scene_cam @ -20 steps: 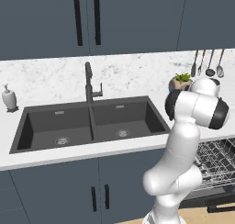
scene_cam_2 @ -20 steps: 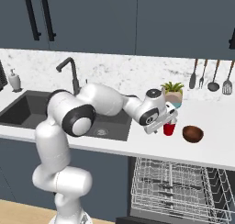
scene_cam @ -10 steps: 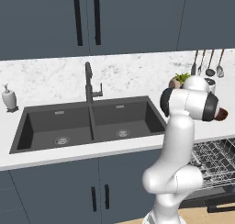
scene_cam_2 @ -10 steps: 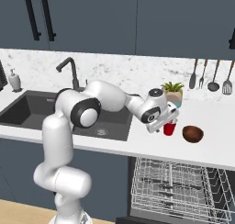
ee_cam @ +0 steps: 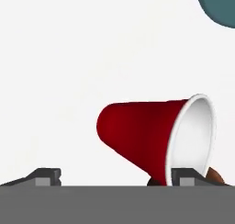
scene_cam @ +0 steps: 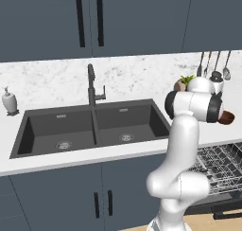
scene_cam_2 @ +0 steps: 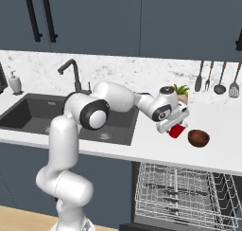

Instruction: Pick up the cup and bowl from the counter, place them in the dishwasher, and close the dishwasher door.

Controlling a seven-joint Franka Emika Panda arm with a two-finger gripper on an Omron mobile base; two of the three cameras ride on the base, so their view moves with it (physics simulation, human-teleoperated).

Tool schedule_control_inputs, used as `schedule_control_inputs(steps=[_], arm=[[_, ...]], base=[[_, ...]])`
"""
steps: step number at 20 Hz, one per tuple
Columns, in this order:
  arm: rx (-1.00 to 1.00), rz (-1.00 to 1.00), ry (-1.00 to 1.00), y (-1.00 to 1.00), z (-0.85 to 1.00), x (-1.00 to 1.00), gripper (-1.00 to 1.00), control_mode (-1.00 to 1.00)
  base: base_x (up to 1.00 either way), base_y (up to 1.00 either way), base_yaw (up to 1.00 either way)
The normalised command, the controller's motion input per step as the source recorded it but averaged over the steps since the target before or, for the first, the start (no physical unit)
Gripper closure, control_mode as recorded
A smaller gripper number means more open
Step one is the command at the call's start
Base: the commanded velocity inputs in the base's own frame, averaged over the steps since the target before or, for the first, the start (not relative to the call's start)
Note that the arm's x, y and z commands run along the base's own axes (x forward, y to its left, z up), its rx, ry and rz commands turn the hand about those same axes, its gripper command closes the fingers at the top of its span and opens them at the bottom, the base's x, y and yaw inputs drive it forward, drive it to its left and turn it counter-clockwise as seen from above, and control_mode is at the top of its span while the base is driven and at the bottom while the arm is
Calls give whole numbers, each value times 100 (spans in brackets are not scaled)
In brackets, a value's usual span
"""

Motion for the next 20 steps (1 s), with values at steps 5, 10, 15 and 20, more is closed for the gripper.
schedule_control_inputs(steps=[5, 10, 15, 20], arm=[[0, 2, 0, 0, -40, 0, 100, -100], [0, 1, 0, 2, -36, 0, 100, -100], [0, 2, -4, 17, -28, 0, 100, -100], [0, 3, -10, 21, -4, 0, 100, -100]], base=[[0, 0, 0], [0, 0, 0], [0, 0, 0], [0, 0, 0]])
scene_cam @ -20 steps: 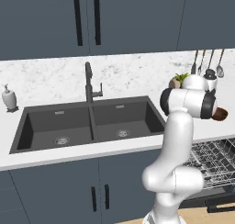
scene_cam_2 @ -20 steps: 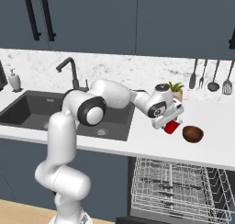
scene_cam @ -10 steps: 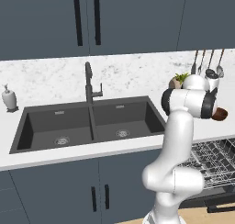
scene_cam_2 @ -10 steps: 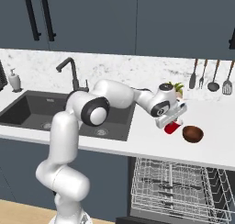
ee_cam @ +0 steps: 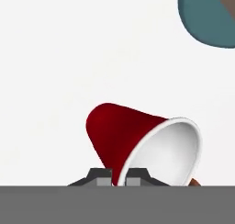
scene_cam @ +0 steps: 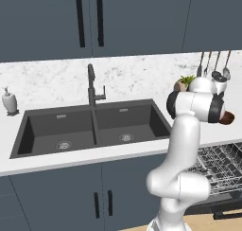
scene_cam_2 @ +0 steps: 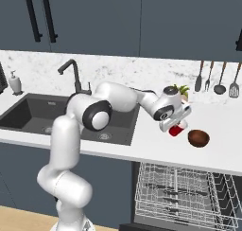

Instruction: Pick up the cup and bowl from the counter, place them in the dishwasher, and close the dishwasher door.

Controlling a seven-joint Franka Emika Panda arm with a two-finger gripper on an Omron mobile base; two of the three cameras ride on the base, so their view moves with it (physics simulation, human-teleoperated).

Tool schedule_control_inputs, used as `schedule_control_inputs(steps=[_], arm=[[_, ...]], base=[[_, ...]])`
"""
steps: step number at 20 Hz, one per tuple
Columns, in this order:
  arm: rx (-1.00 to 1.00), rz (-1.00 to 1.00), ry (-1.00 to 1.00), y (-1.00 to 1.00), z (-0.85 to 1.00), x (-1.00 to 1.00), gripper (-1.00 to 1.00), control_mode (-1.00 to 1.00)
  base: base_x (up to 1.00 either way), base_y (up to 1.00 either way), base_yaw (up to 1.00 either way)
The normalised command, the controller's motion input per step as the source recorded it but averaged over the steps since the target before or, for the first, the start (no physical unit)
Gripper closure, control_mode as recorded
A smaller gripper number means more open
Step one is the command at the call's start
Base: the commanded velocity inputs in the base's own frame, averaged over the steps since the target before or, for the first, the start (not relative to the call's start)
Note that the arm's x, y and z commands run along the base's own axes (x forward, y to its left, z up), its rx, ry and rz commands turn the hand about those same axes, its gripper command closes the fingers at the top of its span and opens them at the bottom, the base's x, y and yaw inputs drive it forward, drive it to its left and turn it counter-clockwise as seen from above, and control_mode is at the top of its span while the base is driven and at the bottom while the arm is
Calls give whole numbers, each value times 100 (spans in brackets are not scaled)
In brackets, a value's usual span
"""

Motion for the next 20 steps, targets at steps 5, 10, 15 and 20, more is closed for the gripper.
schedule_control_inputs(steps=[5, 10, 15, 20], arm=[[0, 1, -12, 13, 3, 0, 100, -100], [0, 0, -3, 0, 41, -29, 100, -100], [0, 0, 13, 1, 89, -95, 100, -100], [0, 0, 19, 0, 66, -100, 100, -100]], base=[[0, 0, 0], [0, 0, 0], [0, 0, 0], [0, 0, 0]])
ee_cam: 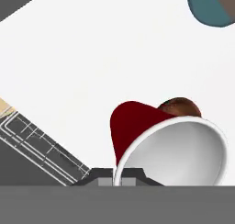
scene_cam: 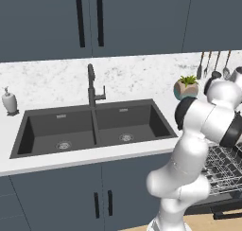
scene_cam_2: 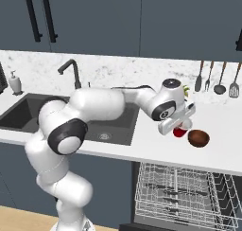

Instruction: Pick up the cup and bowl from the counter, place them in the dishwasher, and close the dishwasher door.

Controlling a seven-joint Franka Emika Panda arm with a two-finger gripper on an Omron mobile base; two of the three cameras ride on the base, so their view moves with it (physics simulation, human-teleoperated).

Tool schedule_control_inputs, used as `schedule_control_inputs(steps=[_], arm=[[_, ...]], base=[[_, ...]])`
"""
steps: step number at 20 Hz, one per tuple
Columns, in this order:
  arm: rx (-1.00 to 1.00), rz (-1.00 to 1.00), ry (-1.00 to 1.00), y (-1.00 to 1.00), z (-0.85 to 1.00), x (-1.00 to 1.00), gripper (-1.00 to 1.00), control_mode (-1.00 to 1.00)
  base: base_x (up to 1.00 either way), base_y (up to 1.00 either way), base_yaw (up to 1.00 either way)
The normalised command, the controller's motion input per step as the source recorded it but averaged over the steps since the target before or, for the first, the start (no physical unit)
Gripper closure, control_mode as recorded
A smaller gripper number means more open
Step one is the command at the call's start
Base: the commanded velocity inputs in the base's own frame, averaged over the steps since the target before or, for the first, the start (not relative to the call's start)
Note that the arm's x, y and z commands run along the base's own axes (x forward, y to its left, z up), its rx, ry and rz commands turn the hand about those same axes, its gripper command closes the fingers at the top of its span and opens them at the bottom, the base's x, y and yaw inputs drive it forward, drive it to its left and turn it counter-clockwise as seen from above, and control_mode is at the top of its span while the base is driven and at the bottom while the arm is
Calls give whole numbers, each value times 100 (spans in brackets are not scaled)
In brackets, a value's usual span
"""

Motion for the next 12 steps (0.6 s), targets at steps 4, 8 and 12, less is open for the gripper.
schedule_control_inputs(steps=[4, 8, 12], arm=[[0, 0, 14, 4, 33, -100, 100, -100], [1, 0, 5, 3, -6, -100, 100, -100], [7, 1, 5, 9, -21, -100, 100, -100]], base=[[0, 0, 0], [0, 0, 0], [0, 0, 0]])
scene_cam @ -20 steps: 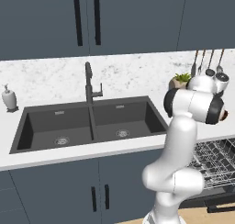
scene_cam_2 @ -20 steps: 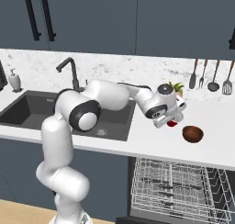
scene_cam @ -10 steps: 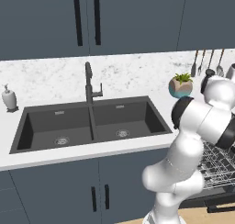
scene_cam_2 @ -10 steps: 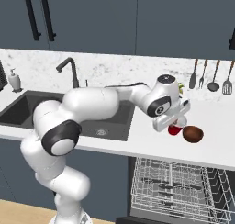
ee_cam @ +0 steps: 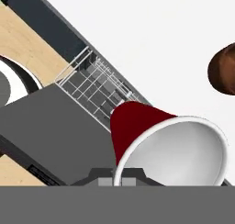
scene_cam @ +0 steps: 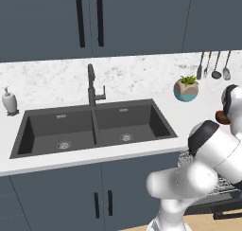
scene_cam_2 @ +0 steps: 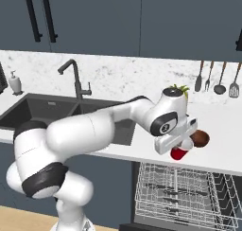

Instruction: Pick up the cup and bowl from the counter, place them in the dishwasher, and close the dishwasher door.

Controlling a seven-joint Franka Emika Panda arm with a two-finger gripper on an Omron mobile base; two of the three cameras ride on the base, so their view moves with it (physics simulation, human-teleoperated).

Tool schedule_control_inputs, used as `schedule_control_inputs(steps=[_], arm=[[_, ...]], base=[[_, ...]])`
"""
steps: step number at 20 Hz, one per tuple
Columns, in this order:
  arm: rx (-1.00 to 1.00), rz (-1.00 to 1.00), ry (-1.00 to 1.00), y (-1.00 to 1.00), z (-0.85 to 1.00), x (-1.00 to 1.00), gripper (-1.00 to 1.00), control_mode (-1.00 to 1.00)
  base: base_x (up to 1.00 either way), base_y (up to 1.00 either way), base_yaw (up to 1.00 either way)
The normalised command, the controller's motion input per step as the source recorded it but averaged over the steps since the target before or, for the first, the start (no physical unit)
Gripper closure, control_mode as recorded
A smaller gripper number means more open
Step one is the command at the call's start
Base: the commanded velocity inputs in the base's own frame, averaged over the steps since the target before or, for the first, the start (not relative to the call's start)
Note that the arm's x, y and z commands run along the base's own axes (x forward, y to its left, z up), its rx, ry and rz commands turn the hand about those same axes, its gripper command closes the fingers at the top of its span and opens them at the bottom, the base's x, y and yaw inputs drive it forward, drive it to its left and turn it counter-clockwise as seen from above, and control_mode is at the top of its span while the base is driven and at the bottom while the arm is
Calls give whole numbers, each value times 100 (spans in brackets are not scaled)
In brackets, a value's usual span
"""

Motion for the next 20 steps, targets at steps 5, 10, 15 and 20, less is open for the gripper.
schedule_control_inputs(steps=[5, 10, 15, 20], arm=[[1, 0, 0, 47, -37, -100, 100, -100], [0, -2, 0, 44, -67, -99, 100, -100], [0, -23, 0, 27, -63, -58, 100, -100], [0, -43, 0, 44, -57, 50, 100, -100]], base=[[0, 0, 0], [0, 0, 0], [0, 0, 0], [0, 0, 0]])
